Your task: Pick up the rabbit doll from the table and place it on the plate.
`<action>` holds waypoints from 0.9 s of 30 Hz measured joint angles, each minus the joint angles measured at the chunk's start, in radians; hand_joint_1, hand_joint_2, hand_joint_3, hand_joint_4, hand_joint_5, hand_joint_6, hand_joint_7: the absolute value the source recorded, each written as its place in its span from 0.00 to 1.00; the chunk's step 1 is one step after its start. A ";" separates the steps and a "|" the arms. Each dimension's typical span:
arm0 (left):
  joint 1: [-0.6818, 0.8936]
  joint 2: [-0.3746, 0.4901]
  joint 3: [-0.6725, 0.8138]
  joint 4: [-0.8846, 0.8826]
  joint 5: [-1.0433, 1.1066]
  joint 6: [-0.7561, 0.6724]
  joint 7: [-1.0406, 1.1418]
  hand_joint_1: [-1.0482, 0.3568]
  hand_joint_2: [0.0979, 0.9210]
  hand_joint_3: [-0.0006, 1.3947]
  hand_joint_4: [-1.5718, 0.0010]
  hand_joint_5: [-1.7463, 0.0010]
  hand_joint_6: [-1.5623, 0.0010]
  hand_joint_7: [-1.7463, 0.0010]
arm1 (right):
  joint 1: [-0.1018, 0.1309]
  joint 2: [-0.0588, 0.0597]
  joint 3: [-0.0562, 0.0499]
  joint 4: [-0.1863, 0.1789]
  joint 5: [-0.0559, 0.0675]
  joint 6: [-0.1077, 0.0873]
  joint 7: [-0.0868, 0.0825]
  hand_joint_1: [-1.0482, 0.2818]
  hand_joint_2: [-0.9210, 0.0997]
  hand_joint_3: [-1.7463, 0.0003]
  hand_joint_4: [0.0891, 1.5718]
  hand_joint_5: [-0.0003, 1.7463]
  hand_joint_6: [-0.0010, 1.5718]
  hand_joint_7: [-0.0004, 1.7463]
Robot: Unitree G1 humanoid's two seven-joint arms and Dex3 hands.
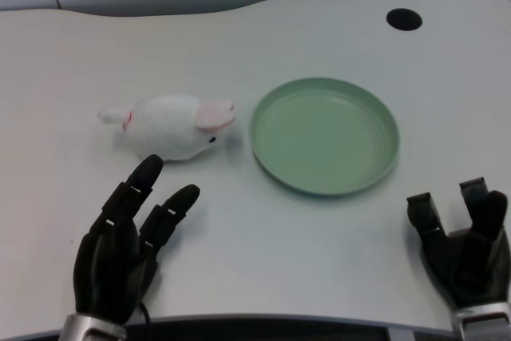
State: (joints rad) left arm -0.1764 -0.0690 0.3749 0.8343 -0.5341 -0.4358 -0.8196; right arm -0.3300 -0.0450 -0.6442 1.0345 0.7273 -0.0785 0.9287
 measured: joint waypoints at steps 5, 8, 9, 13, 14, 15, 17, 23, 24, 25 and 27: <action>-0.011 0.056 -0.028 -0.085 0.083 -0.154 0.009 0.18 1.00 0.19 0.74 0.68 0.69 0.99 | -0.008 0.001 0.000 0.009 0.000 0.000 0.001 0.41 0.00 0.93 0.45 1.00 0.38 0.99; -0.055 0.122 -0.040 -0.099 0.148 -0.270 0.028 0.18 1.00 0.16 0.74 0.72 0.68 0.99 | -0.013 0.000 0.000 0.020 0.001 0.000 0.006 0.41 0.00 0.93 0.45 1.00 0.40 0.98; -0.074 0.149 -0.049 -0.097 0.186 -0.318 0.043 0.18 1.00 0.15 0.74 0.73 0.68 1.00 | -0.015 -0.001 -0.001 0.024 0.001 0.000 0.007 0.41 0.00 0.93 0.45 1.00 0.40 0.97; -0.181 0.257 -0.083 -0.078 0.283 -0.449 0.081 0.20 1.00 0.11 0.71 0.85 0.69 1.00 | -0.023 -0.003 -0.002 0.036 0.004 0.005 0.007 0.41 0.00 0.93 0.45 1.00 0.41 0.95; -0.203 0.274 -0.092 -0.073 0.295 -0.466 0.093 0.20 1.00 0.10 0.70 0.86 0.69 1.00 | -0.024 -0.003 -0.002 0.038 0.004 0.002 0.007 0.41 0.00 0.93 0.45 1.00 0.42 0.95; -0.220 0.285 -0.099 -0.065 0.304 -0.479 0.102 0.20 1.00 0.10 0.70 0.86 0.69 1.00 | -0.024 -0.003 -0.002 0.039 0.003 -0.003 0.007 0.40 0.00 0.93 0.45 1.00 0.42 0.95; -0.242 0.301 -0.115 -0.037 0.343 -0.515 0.136 0.20 1.00 0.10 0.70 0.88 0.70 1.00 | -0.027 -0.002 -0.002 0.042 0.003 -0.012 0.006 0.41 0.00 0.92 0.45 1.00 0.41 0.96; -0.375 0.416 -0.181 0.115 0.682 -0.676 0.421 0.18 1.00 0.11 0.75 0.95 0.76 1.00 | -0.035 -0.003 -0.004 0.053 0.004 -0.027 0.006 0.40 0.00 0.92 0.45 1.00 0.40 0.97; -0.396 0.440 -0.200 0.123 0.769 -0.677 0.505 0.16 1.00 0.11 0.77 0.96 0.78 1.00 | -0.035 -0.004 -0.004 0.054 0.005 -0.027 0.006 0.40 0.00 0.93 0.45 1.00 0.41 0.96; -0.418 0.464 -0.222 0.131 0.858 -0.676 0.595 0.16 1.00 0.12 0.78 0.97 0.79 1.00 | -0.035 -0.005 -0.004 0.054 0.005 -0.027 0.006 0.40 0.00 0.93 0.45 1.00 0.41 0.96; -0.450 0.501 -0.272 0.144 1.001 -0.668 0.758 0.15 1.00 0.12 0.78 0.97 0.79 1.00 | -0.036 -0.006 -0.004 0.055 0.005 -0.027 0.006 0.40 0.00 0.93 0.45 1.00 0.41 0.96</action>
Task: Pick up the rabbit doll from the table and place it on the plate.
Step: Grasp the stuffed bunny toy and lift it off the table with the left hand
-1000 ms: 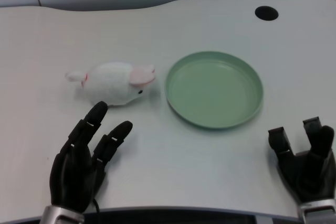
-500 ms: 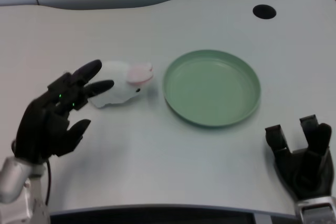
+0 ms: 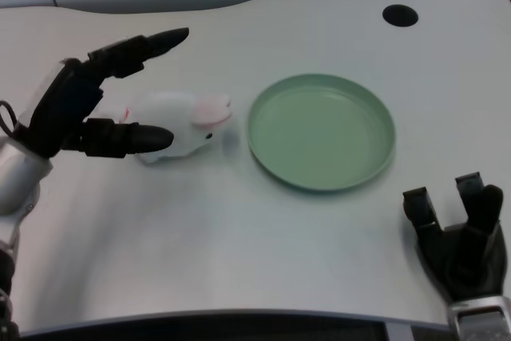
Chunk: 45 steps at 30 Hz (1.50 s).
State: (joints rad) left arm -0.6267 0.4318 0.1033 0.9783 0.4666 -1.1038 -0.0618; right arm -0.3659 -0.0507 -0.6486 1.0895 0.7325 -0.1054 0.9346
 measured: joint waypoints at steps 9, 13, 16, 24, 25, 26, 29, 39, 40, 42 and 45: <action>-0.194 0.057 -0.349 0.178 0.416 0.323 0.549 0.07 0.98 0.03 0.92 1.00 0.90 1.00 | -0.010 0.000 -0.002 0.012 0.001 0.002 0.001 0.39 0.00 0.95 0.45 1.00 0.41 0.98; -0.231 0.038 -0.434 0.251 0.429 0.405 0.596 0.06 0.92 0.00 0.90 0.99 0.89 0.99 | -0.011 0.002 -0.003 0.009 0.004 0.002 0.005 0.39 0.00 0.93 0.45 1.00 0.41 0.98; -0.244 0.016 -0.486 0.293 0.429 0.470 0.596 0.06 0.87 0.00 0.90 0.99 0.87 0.99 | -0.010 0.005 -0.009 0.002 0.010 0.002 0.011 0.40 0.00 0.92 0.45 1.00 0.41 0.98; -0.250 -0.027 -0.537 0.357 0.389 0.568 0.485 0.07 0.87 0.00 0.82 0.96 0.86 0.99 | 0.000 0.017 -0.010 -0.029 0.010 0.000 0.016 0.39 0.00 0.90 0.44 1.00 0.38 1.00; -0.250 -0.030 -0.539 0.359 0.385 0.573 0.479 0.07 0.86 0.00 0.81 0.96 0.85 0.99 | 0.002 0.019 -0.010 -0.034 0.010 0.000 0.016 0.39 0.00 0.90 0.44 1.00 0.38 1.00; -0.250 -0.033 -0.541 0.361 0.382 0.578 0.473 0.07 0.86 0.00 0.81 0.96 0.85 0.99 | 0.005 0.020 -0.010 -0.039 0.010 0.000 0.016 0.39 0.00 0.90 0.44 1.00 0.38 1.00; -0.250 -0.040 -0.554 0.364 0.375 0.582 0.476 0.12 0.82 0.00 0.74 0.93 0.82 0.98 | 0.012 0.029 -0.009 -0.053 0.010 -0.010 0.018 0.40 0.00 0.90 0.44 1.00 0.38 1.00; -0.247 -0.059 -0.628 0.376 0.377 0.633 0.607 0.51 0.85 0.01 0.52 0.87 0.59 0.95 | 0.024 0.042 -0.008 -0.074 0.017 -0.015 0.038 0.40 0.00 0.90 0.44 1.00 0.37 0.99; -0.247 -0.059 -0.634 0.377 0.377 0.637 0.618 0.53 0.85 0.01 0.51 0.87 0.58 0.96 | 0.025 0.043 -0.008 -0.075 0.017 -0.015 0.039 0.40 0.00 0.90 0.44 1.00 0.37 0.99; -0.246 -0.059 -0.645 0.380 0.378 0.645 0.639 0.58 0.88 0.01 0.47 0.86 0.50 0.94 | 0.027 0.045 -0.008 -0.080 0.017 -0.016 0.040 0.40 0.00 0.90 0.44 1.00 0.37 0.99; -0.244 -0.059 -0.671 0.383 0.396 0.669 0.703 0.66 0.92 0.01 0.40 0.84 0.41 0.93 | 0.034 0.052 -0.008 -0.094 0.018 -0.020 0.043 0.41 0.00 0.88 0.43 1.00 0.37 0.98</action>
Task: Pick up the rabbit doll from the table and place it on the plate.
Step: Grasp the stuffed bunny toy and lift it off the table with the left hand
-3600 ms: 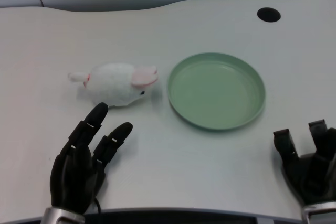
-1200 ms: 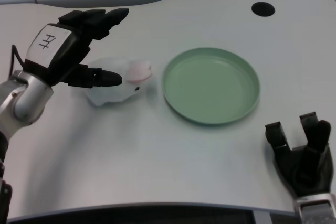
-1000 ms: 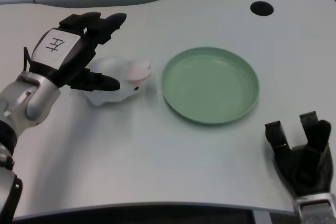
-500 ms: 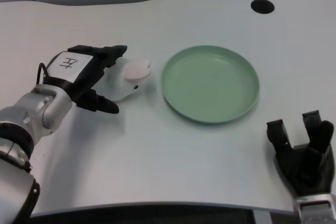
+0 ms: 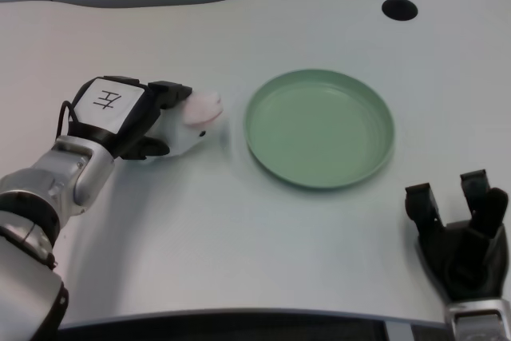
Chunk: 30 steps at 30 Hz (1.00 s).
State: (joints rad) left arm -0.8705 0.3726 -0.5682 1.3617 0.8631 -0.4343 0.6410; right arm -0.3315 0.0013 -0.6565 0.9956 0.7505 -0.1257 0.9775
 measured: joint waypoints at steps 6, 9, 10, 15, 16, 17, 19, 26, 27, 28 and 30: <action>0.003 0.000 -0.020 0.002 0.011 0.011 0.035 0.66 0.96 0.01 0.37 0.78 0.32 0.94 | 0.004 0.006 -0.002 -0.008 0.004 -0.005 0.008 0.40 0.00 0.88 0.43 1.00 0.37 0.99; 0.003 0.003 -0.018 0.002 0.006 0.006 0.033 0.66 0.93 0.00 0.41 0.68 0.29 0.96 | 0.008 0.011 -0.003 -0.015 0.005 -0.014 0.011 0.39 0.00 0.88 0.43 1.00 0.36 1.00; 0.003 0.005 -0.017 0.002 0.004 0.004 0.033 0.66 0.92 0.00 0.41 0.67 0.29 0.96 | 0.010 0.013 -0.003 -0.018 0.005 -0.018 0.011 0.39 0.00 0.88 0.43 1.00 0.36 1.00; 0.002 0.009 -0.017 0.002 -0.006 -0.010 0.034 0.67 0.91 0.00 0.44 0.60 0.28 0.97 | 0.016 0.018 -0.003 -0.027 0.005 -0.022 0.011 0.40 0.00 0.88 0.43 1.00 0.36 1.00; 0.000 0.011 -0.016 0.002 -0.008 -0.024 0.034 0.67 0.90 0.00 0.47 0.54 0.27 0.97 | 0.015 0.018 -0.003 -0.026 0.005 -0.022 0.012 0.40 0.00 0.88 0.43 1.00 0.36 1.00; -0.004 0.014 -0.015 0.002 -0.009 -0.041 0.034 0.67 0.90 0.00 0.49 0.52 0.27 0.97 | 0.015 0.017 -0.003 -0.024 0.006 -0.022 0.014 0.40 0.00 0.88 0.43 1.00 0.36 1.00; -0.015 0.019 -0.013 0.001 -0.009 -0.062 0.034 0.67 0.90 0.00 0.50 0.50 0.27 0.97 | 0.014 0.015 -0.004 -0.020 0.008 -0.022 0.017 0.41 0.00 0.88 0.43 1.00 0.36 1.00; -0.026 0.021 -0.011 0.002 -0.010 -0.072 0.034 0.67 0.90 0.00 0.51 0.49 0.27 0.97 | 0.013 0.014 -0.004 -0.014 0.010 -0.022 0.019 0.41 0.00 0.88 0.43 1.00 0.36 1.00; -0.026 0.021 -0.011 0.002 -0.010 -0.072 0.034 0.67 0.90 0.00 0.51 0.48 0.27 0.97 | 0.013 0.014 -0.004 -0.014 0.010 -0.022 0.019 0.41 0.00 0.88 0.43 1.00 0.36 1.00; -0.026 0.021 -0.011 0.002 -0.010 -0.072 0.034 0.67 0.90 0.00 0.51 0.48 0.27 0.97 | 0.013 0.014 -0.004 -0.014 0.010 -0.022 0.019 0.41 0.00 0.88 0.43 1.00 0.36 1.00; -0.026 0.020 -0.011 0.002 -0.010 -0.072 0.034 0.67 0.90 0.00 0.51 0.48 0.27 0.97 | 0.013 0.014 -0.004 -0.014 0.011 -0.022 0.019 0.41 0.00 0.88 0.43 1.00 0.36 1.00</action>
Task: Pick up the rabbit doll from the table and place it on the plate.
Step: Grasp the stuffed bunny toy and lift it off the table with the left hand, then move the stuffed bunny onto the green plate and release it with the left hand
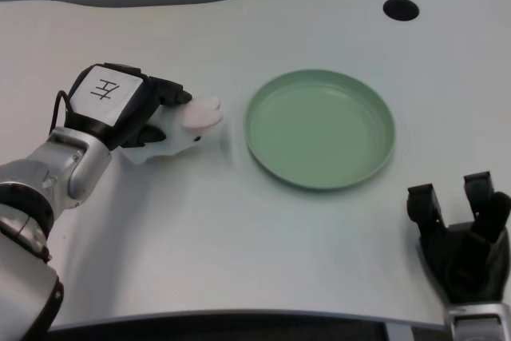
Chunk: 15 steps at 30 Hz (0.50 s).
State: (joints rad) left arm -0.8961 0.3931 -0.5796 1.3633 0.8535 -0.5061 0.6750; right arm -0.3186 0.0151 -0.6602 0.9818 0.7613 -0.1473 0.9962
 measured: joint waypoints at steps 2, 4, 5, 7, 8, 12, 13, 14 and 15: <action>0.000 0.000 0.000 0.000 0.000 0.000 0.000 0.67 0.90 0.00 0.50 0.48 0.26 0.97 | 0.000 0.000 0.000 0.000 0.000 0.000 0.000 0.41 0.00 0.88 0.43 1.00 0.36 1.00; -0.012 0.000 0.015 -0.002 -0.014 -0.055 0.004 0.67 0.90 0.00 0.49 0.45 0.26 0.97 | 0.000 -0.002 -0.001 0.006 0.001 0.003 -0.001 0.41 0.00 0.90 0.44 1.00 0.37 1.00; -0.030 -0.002 0.027 -0.009 -0.024 -0.099 0.013 0.67 0.90 0.00 0.49 0.44 0.26 0.97 | -0.002 -0.005 -0.001 0.010 0.000 0.004 -0.003 0.41 0.00 0.90 0.44 1.00 0.37 1.00; -0.085 -0.007 0.041 -0.029 -0.040 -0.150 0.031 0.67 0.90 0.00 0.50 0.43 0.25 0.97 | -0.011 -0.010 -0.001 0.020 0.000 0.006 -0.007 0.41 0.00 0.90 0.44 1.00 0.38 1.00; -0.114 -0.009 0.044 -0.038 -0.043 -0.162 0.040 0.67 0.89 0.00 0.50 0.42 0.25 0.97 | -0.015 -0.012 -0.001 0.023 0.000 0.006 -0.009 0.41 0.00 0.90 0.44 1.00 0.38 1.00; -0.162 -0.049 0.044 -0.043 -0.054 -0.176 0.045 0.65 0.90 0.00 0.53 0.35 0.25 0.98 | -0.016 -0.006 -0.001 0.028 0.000 0.007 -0.013 0.41 0.00 0.91 0.44 1.00 0.38 0.99; -0.162 -0.062 0.040 -0.042 -0.054 -0.180 0.044 0.65 0.90 0.00 0.53 0.34 0.25 0.98 | -0.016 -0.005 -0.001 0.029 0.000 0.007 -0.013 0.41 0.00 0.91 0.44 1.00 0.38 0.99; -0.162 -0.071 0.038 -0.041 -0.054 -0.182 0.044 0.65 0.90 0.00 0.53 0.34 0.25 0.98 | -0.017 -0.005 -0.001 0.028 0.000 0.007 -0.013 0.41 0.00 0.91 0.44 1.00 0.38 0.99; -0.162 -0.075 0.038 -0.041 -0.054 -0.185 0.044 0.65 0.90 0.00 0.53 0.34 0.25 0.98 | -0.017 -0.005 -0.001 0.028 0.000 0.007 -0.013 0.41 0.00 0.91 0.44 1.00 0.38 0.99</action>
State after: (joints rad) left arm -1.0578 0.3178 -0.5418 1.3218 0.7997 -0.6911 0.7187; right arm -0.3353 0.0106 -0.6611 1.0103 0.7617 -0.1405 0.9830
